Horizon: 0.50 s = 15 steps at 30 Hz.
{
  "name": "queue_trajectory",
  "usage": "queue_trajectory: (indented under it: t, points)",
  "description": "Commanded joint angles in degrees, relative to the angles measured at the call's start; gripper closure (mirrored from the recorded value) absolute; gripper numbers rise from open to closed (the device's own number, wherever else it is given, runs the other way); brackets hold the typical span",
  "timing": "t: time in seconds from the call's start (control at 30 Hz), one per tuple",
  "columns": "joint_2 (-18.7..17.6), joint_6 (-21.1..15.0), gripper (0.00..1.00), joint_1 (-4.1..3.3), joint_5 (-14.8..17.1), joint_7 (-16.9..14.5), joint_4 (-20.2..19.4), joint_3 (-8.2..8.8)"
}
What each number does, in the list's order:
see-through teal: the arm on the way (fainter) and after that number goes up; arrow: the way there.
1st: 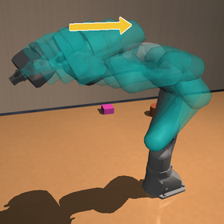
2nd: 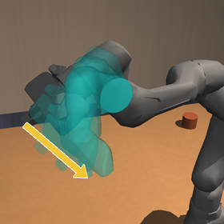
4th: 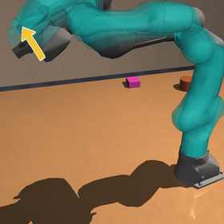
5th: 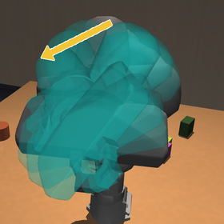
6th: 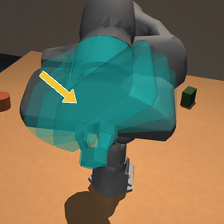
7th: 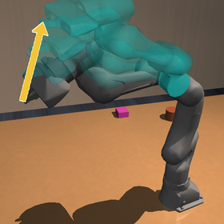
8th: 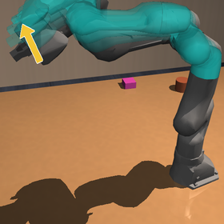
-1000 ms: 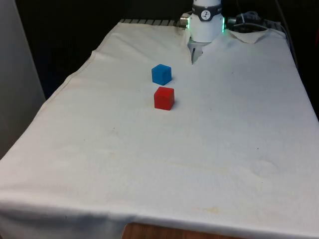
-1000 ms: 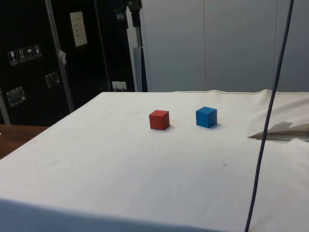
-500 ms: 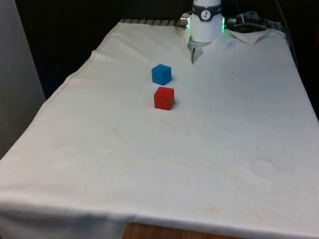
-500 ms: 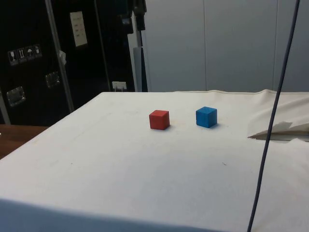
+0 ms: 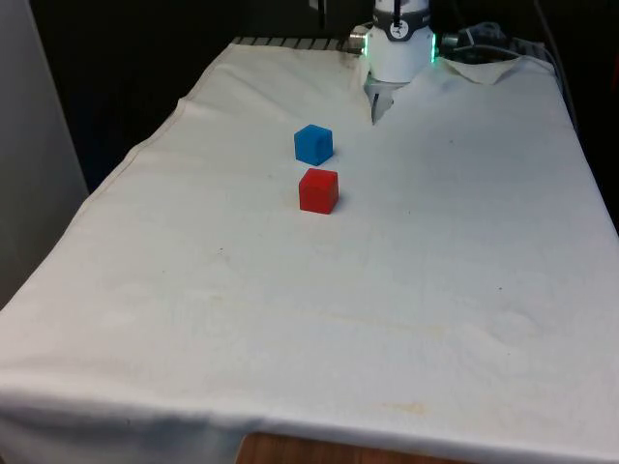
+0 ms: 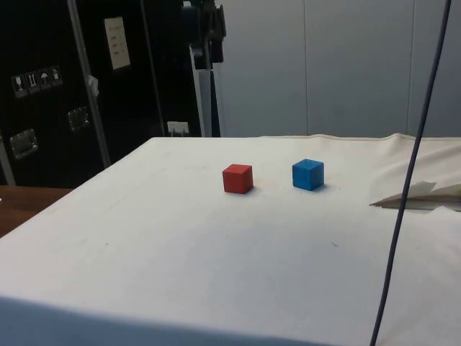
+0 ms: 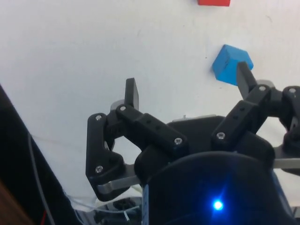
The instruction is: Stack the two cubes.
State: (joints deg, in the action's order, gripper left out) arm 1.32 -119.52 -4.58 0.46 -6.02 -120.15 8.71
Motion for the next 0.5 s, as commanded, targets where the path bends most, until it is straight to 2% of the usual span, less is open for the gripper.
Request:
queue_trajectory:
  t: [0.0, 0.07, 0.1, 0.13, 0.3, 0.4, 0.43, 0.47]
  points:
    - [0.0, -1.6, 0.00, 0.11, -0.1, -0.3, -1.0, 0.23]
    - [-0.1, -2.8, 0.00, 0.17, 0.0, -0.6, -1.9, 0.52]
    - [0.0, -1.6, 0.00, 0.00, 0.0, -0.3, -1.3, 0.40]
    - [-0.1, -3.4, 0.00, 0.17, 0.0, -0.8, -2.3, 0.69]
    - [-0.3, -7.1, 0.00, 0.11, 0.2, -1.6, -4.9, 1.49]
    - [-0.6, -9.0, 0.00, 0.17, 0.2, -2.1, -6.0, 1.83]
    - [-0.4, -8.1, 0.00, 0.06, 0.1, -1.8, -5.7, 1.78]
    - [-0.7, -9.6, 0.00, 0.17, 0.3, -2.2, -6.4, 2.01]
